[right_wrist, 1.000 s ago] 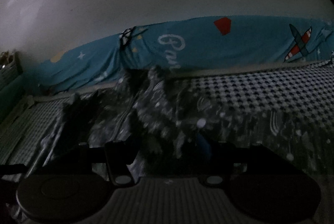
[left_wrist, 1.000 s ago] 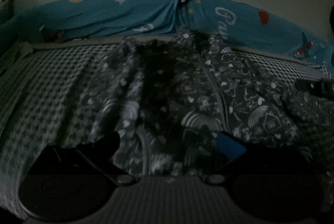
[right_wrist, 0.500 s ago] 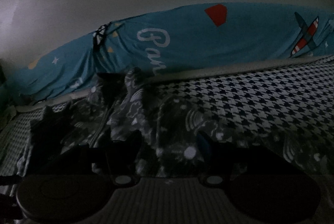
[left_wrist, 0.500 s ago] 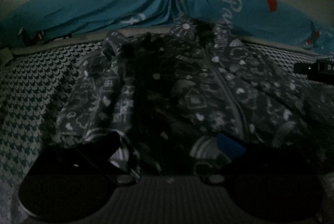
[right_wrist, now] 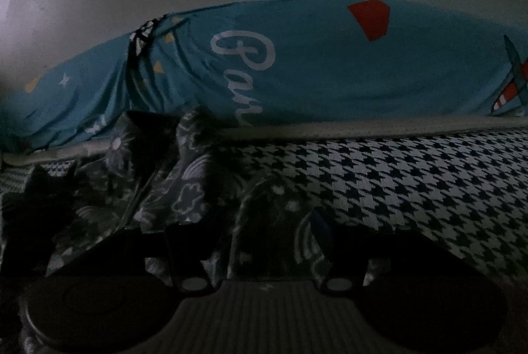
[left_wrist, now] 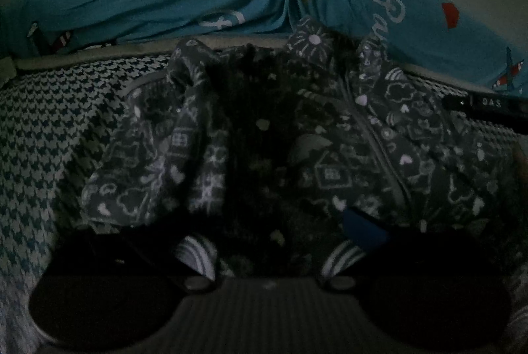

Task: Fold clothes

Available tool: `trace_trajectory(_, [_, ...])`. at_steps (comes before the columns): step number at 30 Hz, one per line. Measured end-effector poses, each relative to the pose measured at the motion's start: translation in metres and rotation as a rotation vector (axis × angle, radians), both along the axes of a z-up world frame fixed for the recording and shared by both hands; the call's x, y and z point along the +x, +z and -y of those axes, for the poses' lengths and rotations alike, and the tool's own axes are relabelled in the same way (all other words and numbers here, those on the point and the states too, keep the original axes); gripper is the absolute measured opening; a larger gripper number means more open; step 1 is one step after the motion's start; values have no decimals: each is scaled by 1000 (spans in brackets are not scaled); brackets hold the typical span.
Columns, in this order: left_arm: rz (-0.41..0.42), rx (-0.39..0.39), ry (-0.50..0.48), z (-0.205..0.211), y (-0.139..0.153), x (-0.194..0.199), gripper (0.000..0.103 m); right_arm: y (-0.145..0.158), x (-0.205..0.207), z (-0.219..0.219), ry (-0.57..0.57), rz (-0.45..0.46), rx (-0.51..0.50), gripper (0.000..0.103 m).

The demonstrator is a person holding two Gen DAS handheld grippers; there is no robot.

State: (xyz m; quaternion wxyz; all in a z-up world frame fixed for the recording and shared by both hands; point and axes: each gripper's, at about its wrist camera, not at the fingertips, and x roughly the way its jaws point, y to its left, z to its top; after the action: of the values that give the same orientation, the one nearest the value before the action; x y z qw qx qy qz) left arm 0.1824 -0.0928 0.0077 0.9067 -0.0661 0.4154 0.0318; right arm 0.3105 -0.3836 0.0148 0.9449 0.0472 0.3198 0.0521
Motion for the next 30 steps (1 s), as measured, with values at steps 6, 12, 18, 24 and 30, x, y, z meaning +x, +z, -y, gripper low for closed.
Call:
trace_trajectory(6, [12, -11, 13, -4, 0, 3, 103, -11, 20, 1, -24, -21, 2, 59])
trace_trajectory(12, [10, -7, 12, -3, -2, 6, 103, -23, 31, -6, -10, -36, -42, 59])
trace_trajectory(18, [10, -7, 13, -2, -4, 8, 103, -25, 34, -14, 15, -19, -76, 32])
trace_trajectory(24, [26, 14, 6, 1, -3, 8, 103, -19, 35, -18, -19, 14, -105, 11])
trace_trajectory(30, [53, 18, -3, 4, 3, 10, 103, 2, 43, -3, -161, 111, -74, 9])
